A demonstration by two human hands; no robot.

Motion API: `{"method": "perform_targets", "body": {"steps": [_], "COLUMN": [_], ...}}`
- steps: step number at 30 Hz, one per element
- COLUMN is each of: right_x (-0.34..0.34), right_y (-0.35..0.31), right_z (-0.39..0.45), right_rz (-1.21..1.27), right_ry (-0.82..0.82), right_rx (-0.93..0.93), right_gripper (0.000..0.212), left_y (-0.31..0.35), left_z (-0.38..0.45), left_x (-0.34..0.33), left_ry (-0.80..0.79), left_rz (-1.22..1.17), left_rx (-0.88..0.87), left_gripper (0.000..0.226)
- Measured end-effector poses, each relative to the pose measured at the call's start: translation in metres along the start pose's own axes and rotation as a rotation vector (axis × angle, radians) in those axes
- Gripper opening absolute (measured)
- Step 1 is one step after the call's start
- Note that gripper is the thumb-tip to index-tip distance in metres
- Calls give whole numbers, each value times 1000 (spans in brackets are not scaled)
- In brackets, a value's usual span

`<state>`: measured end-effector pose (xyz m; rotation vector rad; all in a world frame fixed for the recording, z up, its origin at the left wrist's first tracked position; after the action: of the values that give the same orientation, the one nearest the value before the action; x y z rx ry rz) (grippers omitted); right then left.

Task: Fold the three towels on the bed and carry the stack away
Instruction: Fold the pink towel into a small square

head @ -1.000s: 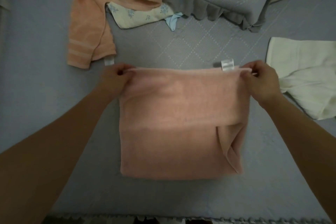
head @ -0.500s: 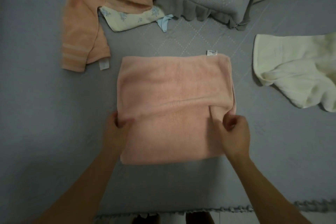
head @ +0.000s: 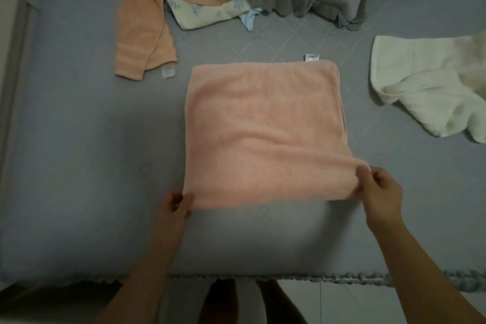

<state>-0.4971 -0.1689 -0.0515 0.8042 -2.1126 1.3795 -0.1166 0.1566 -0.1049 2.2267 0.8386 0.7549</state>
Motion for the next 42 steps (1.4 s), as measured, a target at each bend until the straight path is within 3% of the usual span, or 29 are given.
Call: {"method": "perform_targets", "body": {"steps": [2, 5, 9, 12, 16, 20, 23, 26, 28, 30, 34, 35, 37, 39, 42], "right_x": [-8, -21, -2, 5, -16, -13, -18, -30, -26, -14, -14, -15, -10, -4, -19], "right_y": [21, 44, 43, 51, 81, 67, 57, 69, 83, 90, 74, 65, 43, 17, -31], "right_z": [-6, -24, -26, -22, -28, -27, -32, -43, -45, -37, -31, -29, -15, 4, 32], "right_rz": [-90, -185, -24, 81, -205, -124, -37, -108, -189, -251, -402, -423, -405, -377, -334], "right_ry": [-149, -355, -253, -183, -405, -386, -417, -573, -656, -634, -642, -607, -420, -242, -184], "right_rx": [-13, -22, -12, -87, -232, -147, -104, -182, -244, -256, -127, -89, -50, -26, 55], "right_gripper": [19, 14, 8, 18, 20, 4, 35, 30, 27, 28, 25, 27, 28, 14, 23], "left_y": [-23, -47, -33, -28, -47, -37, -37, -30, -23, -25, -29, -21, 3, 34, 79], "left_z": [-5, -18, -20, -21, -29, -22, -21, -18, -14, -12, -7, -4, 6, 20, 55], "left_x": [-6, -22, -16, -5, -8, -6, -10, -12, 1, 10, 1, 0, -7, -22, -46], "left_ry": [-46, -175, -105, -58, -123, -43, -57, -111, -35, 27, -13, 7, 40, 8, -29], "left_rz": [-67, 25, -15, 61, 208, 136, 95, 250, 401, 436, 396, 379, 305, 218, 122], "left_rx": [95, 194, 131, 103, 246, 253, 298, 195, 86, 80, 184, 172, 116, 54, -46], "left_gripper": [18, 19, 21, 24, 21, 17, 25, 24, 26, 22, 6, 3, 18, 27, 28]}}
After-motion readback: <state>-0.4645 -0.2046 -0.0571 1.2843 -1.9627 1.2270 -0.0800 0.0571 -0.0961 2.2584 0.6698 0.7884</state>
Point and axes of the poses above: each hand's wrist, its own z-axis towards the middle knuckle, its own x-axis out of the back of the hand, y = z × x, the point moved 9 cm from there along z, towards the middle knuckle, and after that the axes turned 8 degrees about -z, right-handed, at the moved point
